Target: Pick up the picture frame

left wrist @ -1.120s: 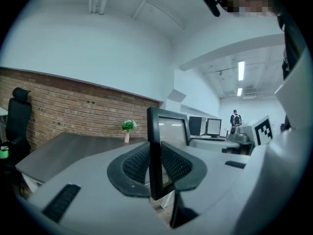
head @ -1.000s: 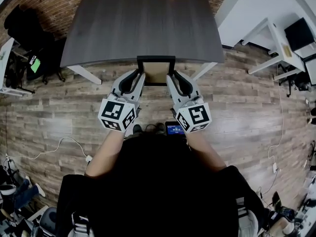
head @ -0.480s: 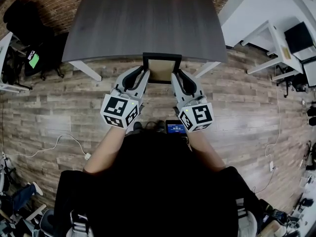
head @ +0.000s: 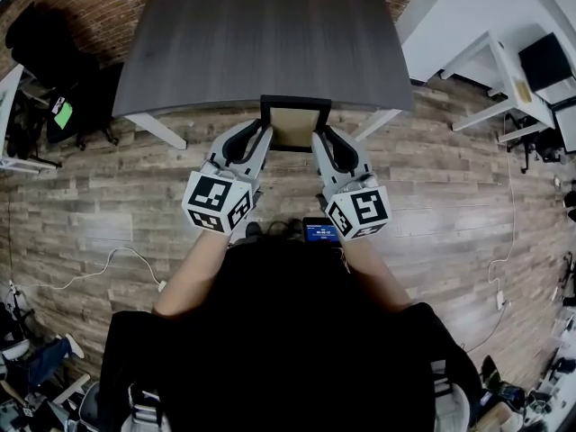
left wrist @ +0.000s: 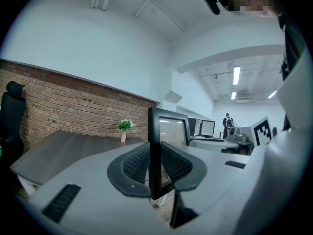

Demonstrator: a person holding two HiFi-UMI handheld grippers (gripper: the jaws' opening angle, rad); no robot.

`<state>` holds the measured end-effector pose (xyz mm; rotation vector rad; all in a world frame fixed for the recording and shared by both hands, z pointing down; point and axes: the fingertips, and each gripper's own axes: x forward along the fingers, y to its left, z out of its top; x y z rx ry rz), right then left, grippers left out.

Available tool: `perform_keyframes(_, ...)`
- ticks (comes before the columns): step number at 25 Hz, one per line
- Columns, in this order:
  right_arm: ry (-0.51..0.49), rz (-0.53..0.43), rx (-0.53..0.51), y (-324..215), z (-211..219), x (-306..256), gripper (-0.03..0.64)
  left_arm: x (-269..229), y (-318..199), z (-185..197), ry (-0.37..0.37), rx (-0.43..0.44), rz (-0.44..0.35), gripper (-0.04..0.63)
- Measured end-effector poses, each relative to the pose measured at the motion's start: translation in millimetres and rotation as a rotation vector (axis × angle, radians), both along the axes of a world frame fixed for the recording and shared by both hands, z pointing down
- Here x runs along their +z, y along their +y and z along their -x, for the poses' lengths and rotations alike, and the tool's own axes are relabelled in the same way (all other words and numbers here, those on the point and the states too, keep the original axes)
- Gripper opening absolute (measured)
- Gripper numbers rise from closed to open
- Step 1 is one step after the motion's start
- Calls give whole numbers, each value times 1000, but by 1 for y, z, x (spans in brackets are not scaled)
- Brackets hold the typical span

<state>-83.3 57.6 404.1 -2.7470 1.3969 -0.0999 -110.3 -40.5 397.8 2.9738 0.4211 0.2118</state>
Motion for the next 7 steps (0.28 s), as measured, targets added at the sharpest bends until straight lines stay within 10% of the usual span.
perform_keyframes(7,-14,-9,6,15,-13,3,77,0,15,-13,-2,13,-2,63)
